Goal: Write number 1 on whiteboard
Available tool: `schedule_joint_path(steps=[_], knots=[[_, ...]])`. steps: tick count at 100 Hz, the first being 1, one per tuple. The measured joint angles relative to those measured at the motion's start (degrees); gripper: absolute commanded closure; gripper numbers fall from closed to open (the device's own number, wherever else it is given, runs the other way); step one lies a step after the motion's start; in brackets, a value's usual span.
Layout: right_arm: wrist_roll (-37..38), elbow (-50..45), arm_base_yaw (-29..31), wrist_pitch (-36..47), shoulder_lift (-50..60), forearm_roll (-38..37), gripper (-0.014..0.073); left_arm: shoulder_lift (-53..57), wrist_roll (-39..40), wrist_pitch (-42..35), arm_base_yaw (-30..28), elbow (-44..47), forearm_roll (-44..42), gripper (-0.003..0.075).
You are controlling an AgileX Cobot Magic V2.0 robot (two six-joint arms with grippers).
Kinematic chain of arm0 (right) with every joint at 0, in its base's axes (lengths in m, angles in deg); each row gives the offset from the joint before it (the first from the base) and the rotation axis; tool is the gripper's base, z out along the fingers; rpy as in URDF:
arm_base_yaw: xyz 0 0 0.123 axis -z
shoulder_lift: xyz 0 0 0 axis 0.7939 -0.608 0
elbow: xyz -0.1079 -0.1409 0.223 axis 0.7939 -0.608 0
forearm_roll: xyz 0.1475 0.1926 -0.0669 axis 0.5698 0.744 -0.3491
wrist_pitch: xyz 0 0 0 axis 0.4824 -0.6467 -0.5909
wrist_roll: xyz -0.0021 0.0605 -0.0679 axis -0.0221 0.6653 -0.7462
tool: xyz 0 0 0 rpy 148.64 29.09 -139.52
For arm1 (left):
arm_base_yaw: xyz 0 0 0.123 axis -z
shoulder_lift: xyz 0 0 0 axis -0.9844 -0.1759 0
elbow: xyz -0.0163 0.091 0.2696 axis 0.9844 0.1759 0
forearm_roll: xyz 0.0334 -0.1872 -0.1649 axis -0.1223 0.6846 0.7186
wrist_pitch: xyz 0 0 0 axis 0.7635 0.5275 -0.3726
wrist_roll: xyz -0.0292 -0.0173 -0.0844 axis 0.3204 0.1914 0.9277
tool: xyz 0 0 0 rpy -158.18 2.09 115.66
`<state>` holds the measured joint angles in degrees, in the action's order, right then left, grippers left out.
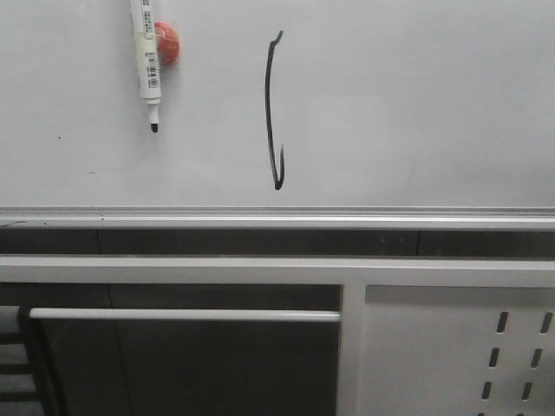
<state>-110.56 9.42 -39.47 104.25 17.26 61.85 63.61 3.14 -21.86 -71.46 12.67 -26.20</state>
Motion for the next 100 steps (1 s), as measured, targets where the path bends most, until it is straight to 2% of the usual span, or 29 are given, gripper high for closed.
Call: schedule_joint_path(steps=[25, 39, 56, 71, 81, 100], knots=[[2.28, -0.08, 0.00, 0.26, 0.00, -4.71, 0.0665, 0.00, 0.00, 0.00, 0.00, 0.00, 0.00, 0.0739], [15.01, -1.91, 0.00, -0.80, -1.91, -7.81, 0.0665, 0.00, 0.00, 0.00, 0.00, 0.00, 0.00, 0.0739], [32.93, -7.44, 0.00, 1.33, -5.30, -20.95, 0.0665, 0.00, 0.00, 0.00, 0.00, 0.00, 0.00, 0.0739], [40.41, -10.47, 0.15, 2.27, -6.21, -26.15, 0.0665, 0.00, 0.00, 0.00, 0.00, 0.00, 0.00, 0.0739], [44.17, -12.91, 2.05, 1.75, -6.21, -29.57, 0.0665, 0.00, 0.00, 0.00, 0.00, 0.00, 0.00, 0.0739], [61.66, -18.78, 10.98, -7.34, -6.21, -40.75, 0.0665, 0.00, 0.00, 0.00, 0.00, 0.00, 0.00, 0.0739]])
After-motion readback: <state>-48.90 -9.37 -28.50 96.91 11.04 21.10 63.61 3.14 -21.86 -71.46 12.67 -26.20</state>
